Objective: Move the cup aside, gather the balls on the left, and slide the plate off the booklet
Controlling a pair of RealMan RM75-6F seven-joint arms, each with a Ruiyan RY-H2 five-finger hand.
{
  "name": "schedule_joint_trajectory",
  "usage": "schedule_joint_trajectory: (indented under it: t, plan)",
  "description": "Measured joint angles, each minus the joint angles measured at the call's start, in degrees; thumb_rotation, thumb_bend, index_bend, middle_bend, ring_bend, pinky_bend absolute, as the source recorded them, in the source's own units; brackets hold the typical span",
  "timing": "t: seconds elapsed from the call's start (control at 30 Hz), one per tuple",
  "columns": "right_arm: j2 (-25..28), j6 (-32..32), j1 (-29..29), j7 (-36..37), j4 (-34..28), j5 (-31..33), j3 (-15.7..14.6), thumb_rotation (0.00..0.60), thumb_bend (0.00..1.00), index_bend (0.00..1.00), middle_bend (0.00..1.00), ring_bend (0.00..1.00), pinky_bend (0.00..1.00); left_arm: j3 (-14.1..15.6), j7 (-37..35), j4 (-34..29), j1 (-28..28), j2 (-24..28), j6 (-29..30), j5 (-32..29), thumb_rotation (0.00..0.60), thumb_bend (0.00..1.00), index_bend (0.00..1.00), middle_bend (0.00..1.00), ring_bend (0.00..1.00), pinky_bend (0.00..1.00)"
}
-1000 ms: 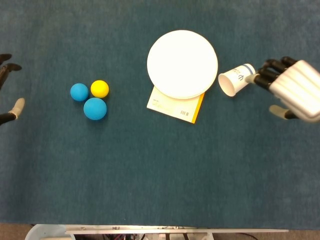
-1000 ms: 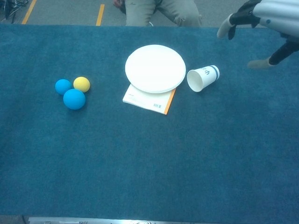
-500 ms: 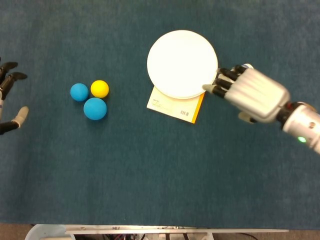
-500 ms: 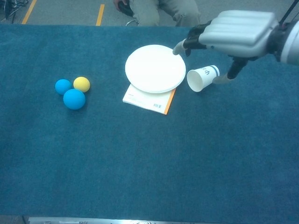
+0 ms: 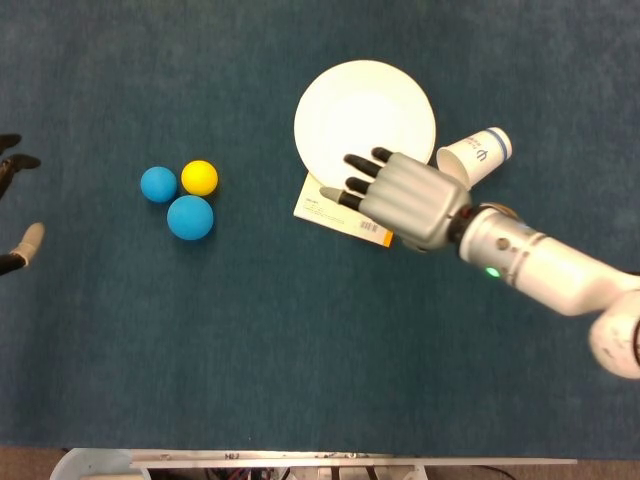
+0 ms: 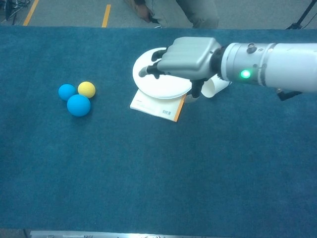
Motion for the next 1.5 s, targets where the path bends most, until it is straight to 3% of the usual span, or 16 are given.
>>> schedule_joint_trajectory:
  t: [0.3, 0.93, 1.5]
  plan:
    - [-6.8, 4.2, 6.4, -3.3, 5.4, 8.2, -3.8, 0.6, 0.17, 0.09, 0.26, 0.08, 0.22, -0.3, -0.5, 0.2, 0.8, 0.4, -0.2, -0.1, 0.6, 0.28, 0.26, 0.16, 0.07, 0.09]
    - [-16.3, 1.9, 11.6, 1.5, 17.8, 10.4, -5.6, 0.6, 0.17, 0.09, 0.26, 0.08, 0.22, -1.2, -1.1, 0.9, 1.5, 0.2, -1.2, -1.5, 0.6, 0.28, 0.26, 0.16, 0.07, 0.09]
    - [-18.3, 0.5, 15.8, 1.7, 22.0, 17.7, -10.4, 0.6, 0.17, 0.09, 0.28, 0.08, 0.22, -1.5, -2.1, 1.6, 2.3, 0.2, -1.1, -1.4, 0.6, 0.28, 0.26, 0.16, 0.07, 0.09]
